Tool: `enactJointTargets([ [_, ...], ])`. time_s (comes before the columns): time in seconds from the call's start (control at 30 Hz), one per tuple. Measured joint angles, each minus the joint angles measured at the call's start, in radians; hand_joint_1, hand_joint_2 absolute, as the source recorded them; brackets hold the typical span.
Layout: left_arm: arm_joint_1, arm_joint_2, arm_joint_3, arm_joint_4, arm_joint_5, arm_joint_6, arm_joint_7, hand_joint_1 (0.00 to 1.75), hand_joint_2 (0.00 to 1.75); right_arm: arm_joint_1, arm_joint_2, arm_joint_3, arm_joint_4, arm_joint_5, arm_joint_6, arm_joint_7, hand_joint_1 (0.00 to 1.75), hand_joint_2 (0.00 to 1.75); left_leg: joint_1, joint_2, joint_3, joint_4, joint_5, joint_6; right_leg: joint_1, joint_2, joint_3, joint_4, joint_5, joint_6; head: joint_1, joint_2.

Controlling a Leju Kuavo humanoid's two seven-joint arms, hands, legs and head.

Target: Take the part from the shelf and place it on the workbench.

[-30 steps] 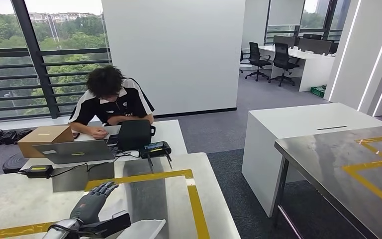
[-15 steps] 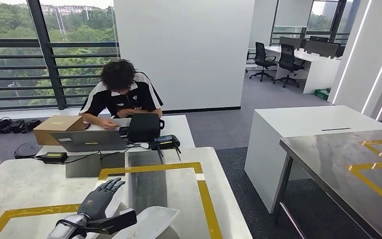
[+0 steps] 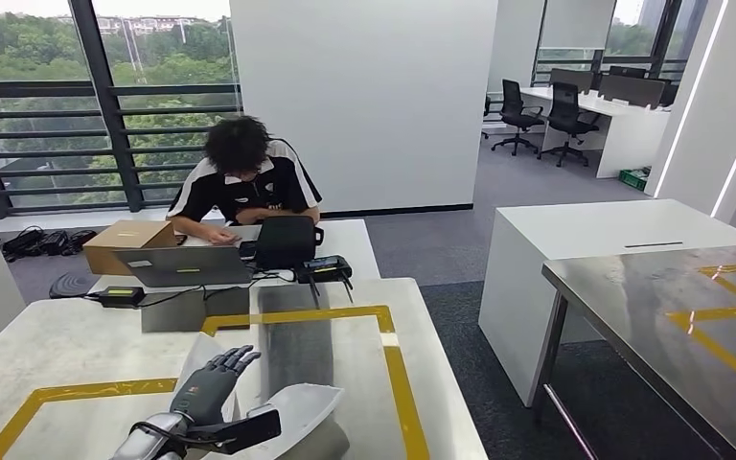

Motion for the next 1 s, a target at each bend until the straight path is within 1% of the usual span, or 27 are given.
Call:
enactJointTargets([
  [0.03,0.0,0.0,0.0,0.0,0.0,0.002,-0.001,0.0,1.75,0.0,-0.002,0.0,-0.001,0.0,0.0,0.0,0.0,0.0,0.001,-0.001,0.032,-0.053,0.014,-0.006,-0.002,0.001,-0.013,0.014,-0.002,0.007,-0.001,0.0],
  [0.07,0.0,0.0,0.0,-0.001,0.0,0.003,-0.001,0.0,1.75,-0.001,-0.003,0.0,-0.001,0.0,0.0,0.0,0.0,0.0,0.002,-0.004,0.051,-0.087,0.02,-0.006,-0.003,0.002,-0.023,0.026,-0.003,0.015,-0.001,0.0],
  [0.1,0.001,-0.001,-0.001,-0.002,0.0,0.004,-0.002,0.0,1.75,-0.001,-0.005,0.0,-0.002,0.0,0.0,0.0,0.0,0.0,0.001,-0.008,0.058,-0.103,0.017,-0.002,-0.002,0.003,-0.033,0.037,-0.003,0.022,-0.001,0.0],
  [0.2,0.006,0.0,-0.001,-0.003,0.0,0.006,-0.002,0.0,1.75,0.002,-0.004,0.0,-0.002,0.0,0.0,0.0,0.0,0.0,-0.005,-0.012,0.041,-0.099,0.024,0.034,-0.004,0.007,-0.05,0.049,0.006,0.038,0.001,-0.001],
  [0.23,0.006,0.0,-0.002,-0.003,0.0,0.007,-0.003,0.0,1.75,0.004,-0.002,0.0,-0.002,0.0,0.0,0.0,0.0,0.0,-0.006,-0.012,0.033,-0.099,0.031,0.045,-0.006,0.007,-0.057,0.058,-0.006,0.043,0.001,-0.001],
  [0.27,0.005,0.0,-0.002,-0.004,0.0,0.008,-0.004,0.0,1.75,0.005,-0.002,0.0,-0.002,0.0,0.0,0.0,0.0,0.0,-0.007,-0.011,0.024,-0.1,0.039,0.055,-0.007,0.006,-0.069,0.086,-0.036,0.047,0.001,-0.001],
  [0.3,0.004,-0.001,-0.002,-0.004,0.0,0.008,-0.004,0.0,1.75,0.005,-0.001,0.0,-0.002,0.0,0.001,0.0,0.0,0.0,-0.008,-0.011,0.015,-0.1,0.048,0.063,-0.007,0.005,-0.084,0.132,-0.078,0.049,0.001,-0.001],
  [0.33,0.005,-0.001,-0.002,-0.004,0.0,0.009,-0.005,0.0,1.75,0.005,-0.001,0.0,-0.002,0.0,0.001,0.0,0.0,0.0,-0.011,-0.01,0.005,-0.101,0.056,0.068,-0.007,0.005,-0.101,0.194,-0.125,0.049,0.001,-0.001],
  [0.37,0.006,-0.001,-0.002,-0.004,0.0,0.009,-0.005,0.0,1.75,0.005,0.0,0.0,-0.002,0.0,0.0,0.0,0.0,0.0,-0.015,-0.01,-0.006,-0.1,0.065,0.071,-0.005,0.005,-0.117,0.257,-0.163,0.048,0.001,-0.001],
  [0.4,0.008,-0.001,-0.002,-0.004,0.0,0.009,-0.005,0.0,1.75,0.005,0.0,0.0,-0.002,0.0,0.0,0.0,0.0,0.0,-0.019,-0.009,-0.017,-0.1,0.074,0.074,-0.004,0.005,-0.122,0.302,-0.181,0.044,0.001,-0.001],
  [0.43,0.009,0.0,-0.002,-0.003,0.0,0.009,-0.005,0.0,1.75,0.005,0.0,0.0,-0.002,0.001,0.0,0.0,0.0,0.0,-0.022,-0.008,-0.027,-0.1,0.082,0.075,0.0,0.005,-0.115,0.32,-0.178,0.039,0.001,-0.001],
  [0.47,0.011,0.0,-0.002,-0.003,0.0,0.01,-0.005,0.0,1.75,0.005,0.0,0.0,-0.002,0.001,0.0,-0.001,0.0,0.0,-0.023,-0.008,-0.038,-0.1,0.091,0.075,0.004,0.006,-0.09,0.302,-0.159,0.032,0.001,-0.001],
  [0.5,0.013,0.001,-0.002,-0.003,0.0,0.01,-0.005,0.0,1.75,0.005,0.0,0.0,-0.002,0.002,0.0,-0.001,0.0,0.0,-0.024,-0.008,-0.048,-0.1,0.1,0.075,0.01,0.006,-0.048,0.253,-0.132,0.024,0.001,-0.001],
  [0.53,0.014,0.001,-0.002,-0.004,0.0,0.01,-0.005,0.0,1.75,0.004,0.0,0.0,-0.002,0.003,0.0,-0.001,0.0,0.0,-0.024,-0.008,-0.056,-0.1,0.109,0.074,0.017,0.006,0.002,0.181,-0.119,0.016,0.001,-0.001],
  [0.57,0.014,0.002,-0.002,-0.005,0.0,0.011,-0.005,0.0,1.75,0.002,-0.001,0.0,-0.002,0.003,0.0,-0.001,0.0,0.0,-0.024,-0.008,-0.061,-0.102,0.119,0.071,0.024,0.006,0.048,0.114,-0.113,0.011,0.001,-0.001],
  [0.6,0.014,0.004,-0.002,-0.007,0.0,0.012,-0.005,0.0,1.75,0.0,-0.001,0.0,-0.002,0.004,0.0,-0.002,0.0,0.0,-0.023,-0.007,-0.063,-0.106,0.129,0.066,0.03,0.006,0.079,0.063,-0.114,0.006,0.001,-0.001],
  [0.63,0.014,0.005,-0.002,-0.008,0.0,0.013,-0.005,0.0,1.75,-0.002,-0.002,0.0,-0.002,0.004,0.0,-0.002,0.0,0.0,-0.021,-0.007,-0.063,-0.112,0.139,0.06,0.034,0.006,0.093,0.033,-0.118,0.002,0.0,-0.001],
  [0.67,0.014,0.006,-0.002,-0.008,0.0,0.014,-0.004,0.0,1.75,-0.004,-0.002,0.0,-0.002,0.006,0.0,-0.003,0.0,0.0,-0.02,-0.006,-0.061,-0.12,0.151,0.054,0.037,0.006,0.094,0.024,-0.11,0.0,0.0,-0.001],
  [0.7,0.015,0.009,-0.002,-0.008,0.0,0.014,-0.004,0.0,1.75,-0.004,-0.002,0.0,-0.002,0.007,0.0,-0.004,0.0,0.0,-0.019,-0.006,-0.062,-0.126,0.159,0.049,0.035,0.005,0.089,0.014,-0.096,-0.004,0.0,-0.001],
  [0.73,0.016,0.012,-0.002,-0.008,0.0,0.014,-0.003,0.0,1.75,-0.005,-0.002,0.0,-0.002,0.008,-0.001,-0.005,0.0,0.0,-0.02,-0.007,-0.067,-0.127,0.155,0.044,0.032,0.003,0.086,0.004,-0.081,-0.007,0.0,-0.001],
  [0.77,0.017,0.016,-0.002,-0.008,0.0,0.014,-0.002,0.0,1.75,-0.005,-0.001,0.0,-0.002,0.01,-0.001,-0.006,0.0,0.0,-0.022,-0.008,-0.075,-0.114,0.132,0.04,0.029,0.001,0.079,-0.006,-0.063,-0.011,-0.001,-0.001],
  [0.8,0.017,0.02,-0.002,-0.008,0.0,0.015,0.0,0.0,1.75,-0.005,0.0,0.0,-0.002,0.011,-0.001,-0.007,0.0,0.0,-0.023,-0.008,-0.086,-0.079,0.089,0.038,0.025,-0.001,0.07,-0.013,-0.047,-0.014,-0.001,-0.001],
  [0.87,0.019,0.025,-0.002,-0.008,0.0,0.015,0.002,0.0,1.75,-0.005,0.0,0.0,-0.002,0.013,-0.001,-0.01,0.0,0.0,-0.024,-0.008,-0.106,0.032,-0.008,0.032,0.025,-0.003,0.042,-0.014,-0.022,-0.018,-0.002,-0.001],
  [0.9,0.022,0.028,-0.002,-0.008,0.0,0.015,0.002,0.0,1.75,-0.005,0.0,0.0,-0.002,0.014,-0.001,-0.011,0.0,0.0,-0.024,-0.008,-0.11,0.087,-0.033,0.029,0.024,-0.003,0.024,-0.012,-0.009,-0.019,-0.002,-0.001],
  [0.93,0.025,0.03,-0.002,-0.008,0.0,0.015,0.002,0.0,1.75,-0.005,0.0,0.0,-0.002,0.014,-0.001,-0.013,0.0,0.0,-0.024,-0.008,-0.104,0.119,-0.031,0.027,0.024,-0.003,0.006,-0.009,0.002,-0.018,-0.002,-0.001],
  [0.97,0.029,0.031,-0.002,-0.008,0.0,0.015,0.002,0.0,1.75,-0.005,0.0,0.0,-0.002,0.014,-0.001,-0.014,0.0,0.0,-0.023,-0.007,-0.085,0.124,-0.012,0.025,0.023,-0.003,-0.014,-0.005,0.014,-0.016,-0.002,-0.001],
  [1.0,0.032,0.033,-0.002,-0.009,0.0,0.016,0.002,0.0,1.75,-0.005,0.0,0.0,-0.002,0.015,-0.001,-0.015,0.0,0.0,-0.022,-0.007,-0.051,0.097,0.012,0.023,0.022,-0.004,-0.034,0.001,0.026,-0.013,-0.002,-0.001],
])
